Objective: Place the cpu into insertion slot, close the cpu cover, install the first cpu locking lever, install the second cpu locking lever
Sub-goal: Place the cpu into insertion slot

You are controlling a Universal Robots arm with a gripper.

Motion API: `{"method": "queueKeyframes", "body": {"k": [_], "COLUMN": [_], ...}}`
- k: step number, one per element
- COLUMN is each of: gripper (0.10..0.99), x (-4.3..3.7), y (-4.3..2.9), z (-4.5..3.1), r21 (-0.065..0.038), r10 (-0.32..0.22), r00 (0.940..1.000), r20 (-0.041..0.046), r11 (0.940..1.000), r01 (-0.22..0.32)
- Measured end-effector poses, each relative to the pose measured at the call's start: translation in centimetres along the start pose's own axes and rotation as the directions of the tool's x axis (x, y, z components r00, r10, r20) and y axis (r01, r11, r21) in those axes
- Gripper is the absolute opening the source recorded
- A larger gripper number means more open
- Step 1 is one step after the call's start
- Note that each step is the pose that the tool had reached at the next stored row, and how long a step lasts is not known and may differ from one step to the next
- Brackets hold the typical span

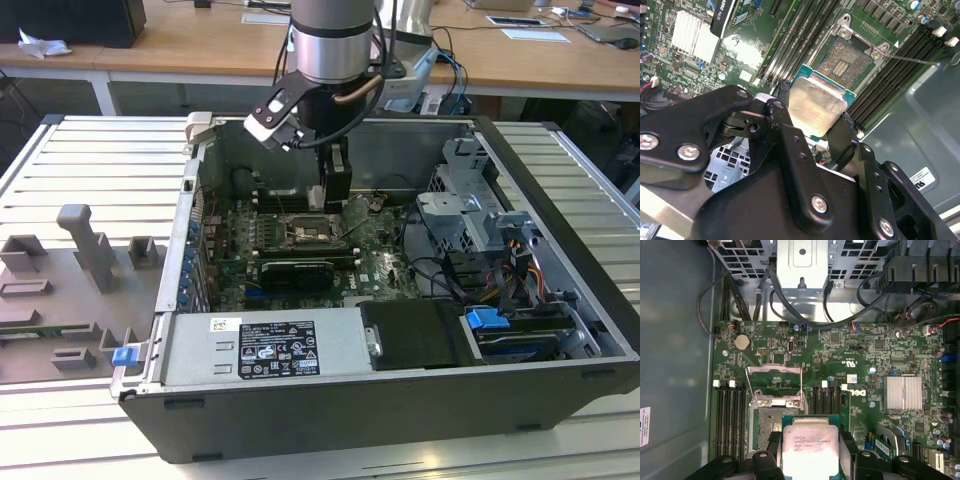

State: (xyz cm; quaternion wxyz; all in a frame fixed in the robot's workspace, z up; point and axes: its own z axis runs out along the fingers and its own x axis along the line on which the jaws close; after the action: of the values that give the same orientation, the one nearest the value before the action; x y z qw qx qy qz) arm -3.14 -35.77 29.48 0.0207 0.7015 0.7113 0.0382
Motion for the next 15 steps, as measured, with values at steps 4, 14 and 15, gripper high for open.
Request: {"method": "queueKeyframes", "body": {"k": [4,14,15], "gripper": [0.541,0.541,0.541], "x": [-0.01,-0.01,-0.01], "y": [-0.06,-0.22,-0.24], "z": [0.13,0.58,0.62], "r21": [0.0,0.0,0.0], "r10": [0.0,0.0,0.0], "r00": [1.0,1.0,1.0], "r20": [0.0003,0.0002,0.0002], "r11": [1.0,1.0,1.0], "r01": [0.0,0.0,0.0]}}
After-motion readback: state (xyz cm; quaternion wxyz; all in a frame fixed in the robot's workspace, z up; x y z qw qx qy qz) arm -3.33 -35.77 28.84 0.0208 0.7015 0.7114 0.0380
